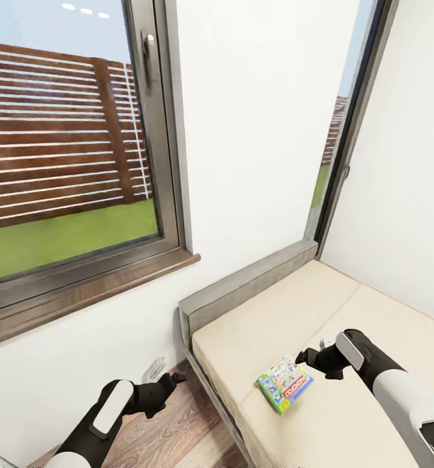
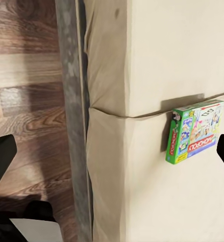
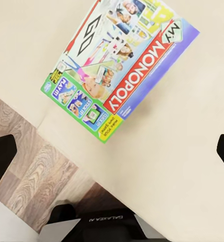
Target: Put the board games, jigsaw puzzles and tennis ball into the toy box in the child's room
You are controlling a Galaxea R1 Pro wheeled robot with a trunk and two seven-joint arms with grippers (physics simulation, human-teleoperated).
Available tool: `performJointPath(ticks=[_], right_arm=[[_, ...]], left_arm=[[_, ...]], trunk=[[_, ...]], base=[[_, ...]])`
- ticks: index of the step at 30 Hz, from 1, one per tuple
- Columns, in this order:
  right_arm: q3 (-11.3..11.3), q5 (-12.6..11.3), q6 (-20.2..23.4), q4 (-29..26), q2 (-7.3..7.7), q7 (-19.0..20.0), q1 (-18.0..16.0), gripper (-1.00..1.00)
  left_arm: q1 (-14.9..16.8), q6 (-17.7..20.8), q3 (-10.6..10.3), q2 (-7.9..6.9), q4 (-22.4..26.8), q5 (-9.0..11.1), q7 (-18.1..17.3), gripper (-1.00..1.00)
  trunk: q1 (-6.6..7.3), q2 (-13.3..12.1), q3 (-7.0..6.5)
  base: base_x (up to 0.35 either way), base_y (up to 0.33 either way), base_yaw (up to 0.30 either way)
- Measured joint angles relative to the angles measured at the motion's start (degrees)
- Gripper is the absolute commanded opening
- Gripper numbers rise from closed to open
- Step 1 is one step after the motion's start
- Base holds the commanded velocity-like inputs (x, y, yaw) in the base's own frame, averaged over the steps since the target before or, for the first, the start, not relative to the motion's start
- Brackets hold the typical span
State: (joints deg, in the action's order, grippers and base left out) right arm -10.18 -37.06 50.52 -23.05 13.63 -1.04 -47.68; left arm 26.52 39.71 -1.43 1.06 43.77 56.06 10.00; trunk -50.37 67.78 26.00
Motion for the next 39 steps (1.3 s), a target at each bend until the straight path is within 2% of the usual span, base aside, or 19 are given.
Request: performJointPath(ticks=[10,14,23,39], right_arm=[[0.1,-0.18,-0.25,-0.3,0.19,0.45,-0.5,1.0],[0.43,-0.56,-0.6,-0.44,0.79,0.79,-1.55,1.0],[5.67,-4.18,-2.05,-0.89,2.03,1.18,-2.7,1.0],[7.44,-5.32,-3.07,-1.61,2.8,1.16,-3.07,1.0]], left_arm=[[0.0,-0.11,-0.06,0.07,0.0,-0.06,0.0,1.0],[0.0,-0.3,-0.13,0.11,0.0,-0.07,0.0,1.0],[0.0,-0.83,-0.17,0.1,0.0,-0.04,0.0,1.0],[0.0,-0.95,-0.17,0.09,0.0,0.07,-0.08,1.0]], trunk=[[-2.2,4.01,2.73],[-3.08,5.62,3.83],[-5.05,9.23,6.29],[-8.57,15.65,10.66]], base=[[0.0,0.0,0.0],[0.0,0.0,0.0],[0.0,0.0,0.0],[0.0,0.0,0.0]])
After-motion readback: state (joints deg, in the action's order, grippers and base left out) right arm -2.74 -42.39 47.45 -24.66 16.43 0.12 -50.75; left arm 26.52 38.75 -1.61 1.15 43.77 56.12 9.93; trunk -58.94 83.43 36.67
